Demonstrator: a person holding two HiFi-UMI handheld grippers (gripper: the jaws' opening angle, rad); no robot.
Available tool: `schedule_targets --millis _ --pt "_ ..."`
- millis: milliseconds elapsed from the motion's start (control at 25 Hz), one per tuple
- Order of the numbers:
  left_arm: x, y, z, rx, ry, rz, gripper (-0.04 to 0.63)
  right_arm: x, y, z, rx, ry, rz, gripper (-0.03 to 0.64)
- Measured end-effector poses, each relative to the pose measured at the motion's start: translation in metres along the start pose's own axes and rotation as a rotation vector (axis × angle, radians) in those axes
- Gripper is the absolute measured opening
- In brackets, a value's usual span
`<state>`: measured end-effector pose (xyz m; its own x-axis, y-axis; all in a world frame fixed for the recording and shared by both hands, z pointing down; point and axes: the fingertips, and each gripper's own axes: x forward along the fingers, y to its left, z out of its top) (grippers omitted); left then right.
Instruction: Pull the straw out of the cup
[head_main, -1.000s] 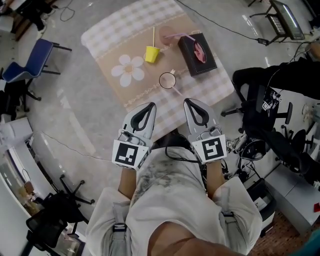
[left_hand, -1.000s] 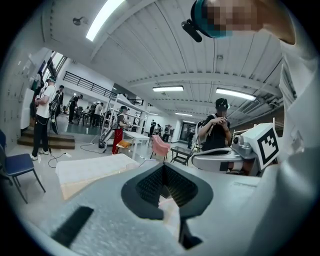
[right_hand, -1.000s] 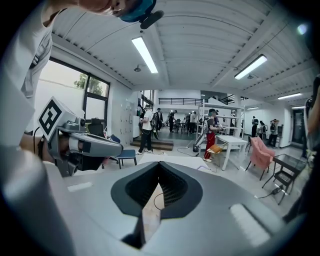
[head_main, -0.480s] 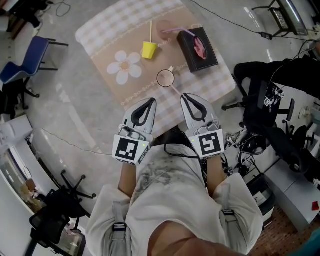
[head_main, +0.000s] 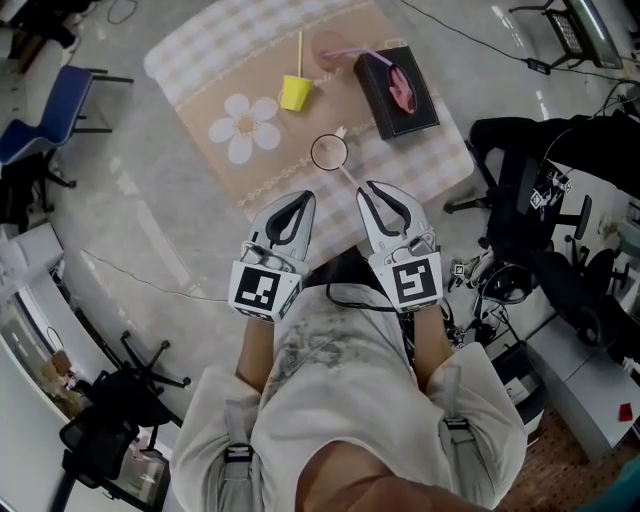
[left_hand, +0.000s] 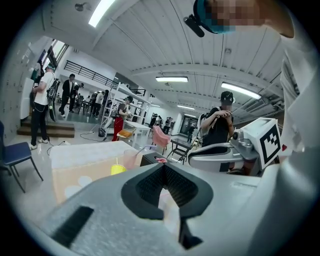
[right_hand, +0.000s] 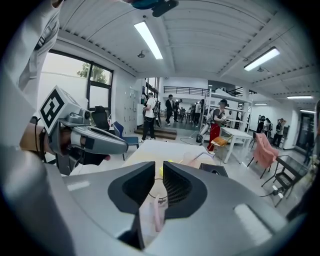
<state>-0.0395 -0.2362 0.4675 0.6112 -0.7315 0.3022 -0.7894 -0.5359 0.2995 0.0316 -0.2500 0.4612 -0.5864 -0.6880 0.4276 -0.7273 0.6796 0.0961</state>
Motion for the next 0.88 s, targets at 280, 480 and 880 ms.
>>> schedule_targets --millis 280,480,880 --pt "0.008 0.002 -0.01 -0.014 0.016 0.002 -0.003 0.008 0.0 -0.017 0.044 0.051 0.012 0.069" --pt "0.014 0.003 -0.02 -0.025 0.033 0.002 -0.003 0.014 0.002 -0.029 0.045 0.075 0.029 0.078" --pt "0.025 0.008 -0.035 -0.052 0.061 0.003 -0.003 0.028 0.002 -0.049 0.024 0.129 0.055 0.097"
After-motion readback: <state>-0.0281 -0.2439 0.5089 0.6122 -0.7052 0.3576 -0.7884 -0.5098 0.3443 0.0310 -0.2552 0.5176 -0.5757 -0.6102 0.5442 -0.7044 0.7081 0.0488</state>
